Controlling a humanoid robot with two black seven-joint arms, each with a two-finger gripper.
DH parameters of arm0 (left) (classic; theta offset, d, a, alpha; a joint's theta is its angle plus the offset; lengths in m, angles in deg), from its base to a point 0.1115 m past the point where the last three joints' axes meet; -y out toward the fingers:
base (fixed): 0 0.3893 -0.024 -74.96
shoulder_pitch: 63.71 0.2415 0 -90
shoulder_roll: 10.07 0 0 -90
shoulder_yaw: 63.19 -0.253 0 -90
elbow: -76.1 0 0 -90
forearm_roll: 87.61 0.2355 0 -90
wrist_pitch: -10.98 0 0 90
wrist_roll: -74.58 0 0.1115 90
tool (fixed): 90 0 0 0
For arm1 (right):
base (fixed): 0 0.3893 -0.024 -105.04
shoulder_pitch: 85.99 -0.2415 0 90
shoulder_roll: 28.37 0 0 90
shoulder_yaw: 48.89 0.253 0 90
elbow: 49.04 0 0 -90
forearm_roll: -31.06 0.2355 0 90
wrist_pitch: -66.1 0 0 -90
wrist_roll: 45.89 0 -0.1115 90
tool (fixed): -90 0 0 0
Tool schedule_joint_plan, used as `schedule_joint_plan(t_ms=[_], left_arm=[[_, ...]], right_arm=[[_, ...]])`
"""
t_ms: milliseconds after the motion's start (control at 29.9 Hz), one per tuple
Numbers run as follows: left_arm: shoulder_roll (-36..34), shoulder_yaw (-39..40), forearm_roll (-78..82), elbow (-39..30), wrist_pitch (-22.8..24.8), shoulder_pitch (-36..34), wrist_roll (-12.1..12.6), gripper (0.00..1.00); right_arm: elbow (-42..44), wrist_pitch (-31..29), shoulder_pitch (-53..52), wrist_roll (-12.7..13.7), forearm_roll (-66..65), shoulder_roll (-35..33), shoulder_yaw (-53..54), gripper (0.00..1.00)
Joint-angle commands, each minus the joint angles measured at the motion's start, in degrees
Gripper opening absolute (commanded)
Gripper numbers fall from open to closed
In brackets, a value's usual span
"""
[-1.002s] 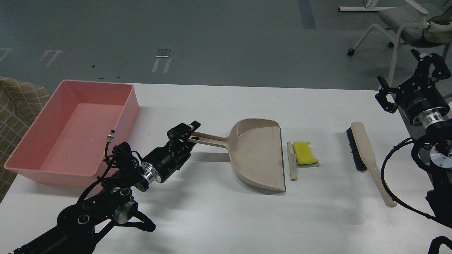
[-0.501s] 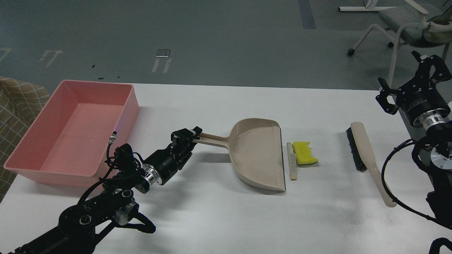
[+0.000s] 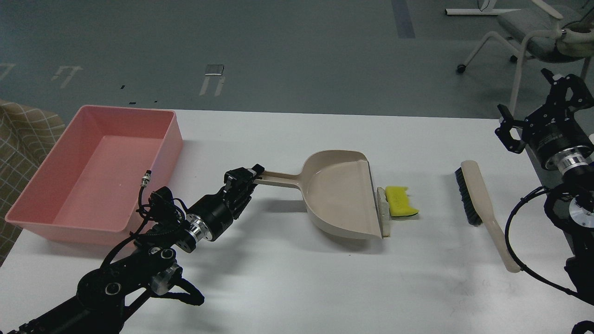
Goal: Sweep and dump garbage into bin
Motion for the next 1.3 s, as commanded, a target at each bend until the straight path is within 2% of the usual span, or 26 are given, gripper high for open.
schedule_joint_plan(t_ms=[0, 100, 301, 367, 434, 501, 568, 635, 735, 1002, 1169, 1269], left_arm=[[-0.55, -0.13, 2.32, -0.35, -0.06, -0.01, -0.35, 0.14], [-0.81, -0.13, 2.50, -0.52, -0.06, 0.08, -0.96, 0.14], [-1.34, -0.13, 2.59, -0.52, -0.06, -0.10, -1.31, 0.14], [-1.43, -0.13, 2.59, -0.52, -0.06, -0.36, -1.58, 0.14], [-1.61, -0.13, 2.59, -0.44, -0.06, -0.45, -1.67, 0.14], [-1.69, -0.13, 2.59, -0.44, -0.06, -0.45, -1.75, 0.14], [-2.13, -0.13, 2.68, -0.44, -0.06, -0.45, -1.93, 0.14], [-2.31, -0.13, 2.68, -0.44, -0.06, -0.36, -1.93, 0.14], [-2.40, -0.13, 2.68, -0.35, -0.06, -0.36, -1.93, 0.14], [-2.40, -0.13, 2.68, -0.35, -0.06, -0.36, -1.93, 0.14], [-2.57, -0.13, 2.68, -0.35, -0.06, -0.18, -2.02, 0.14], [-2.84, -0.13, 2.68, -0.35, -0.06, -0.10, -2.02, 0.14]], right_arm=[[-3.10, 0.01, 2.08, 0.02, -1.72, -4.73, -2.55, 1.00], [-6.00, -0.08, 2.96, 0.02, -6.64, -10.71, -6.41, 1.00], [-18.03, -0.16, 6.73, -0.07, -22.10, -25.03, -15.38, 1.00], [-24.34, -0.17, 9.45, -0.16, -30.34, -33.62, -18.80, 1.00], [-27.69, -1.65, 9.55, -0.86, -34.40, -39.08, -22.31, 1.00], [-29.11, -3.67, 9.29, -1.65, -35.83, -40.34, -25.13, 1.00], [-30.61, -5.26, 8.59, -0.87, -38.54, -40.34, -28.21, 1.00], [-32.28, -5.18, 9.20, 1.76, -47.21, -39.91, -30.58, 1.00], [-32.63, -5.18, 9.81, 1.95, -51.82, -39.38, -32.95, 1.00], [-32.55, -5.18, 9.90, 2.48, -52.53, -39.46, -38.40, 1.00], [-32.64, -5.18, 9.90, 2.83, -53.58, -39.29, -42.28, 0.89], [-32.46, -5.18, 10.08, 3.00, -54.38, -39.29, -42.37, 0.75]])
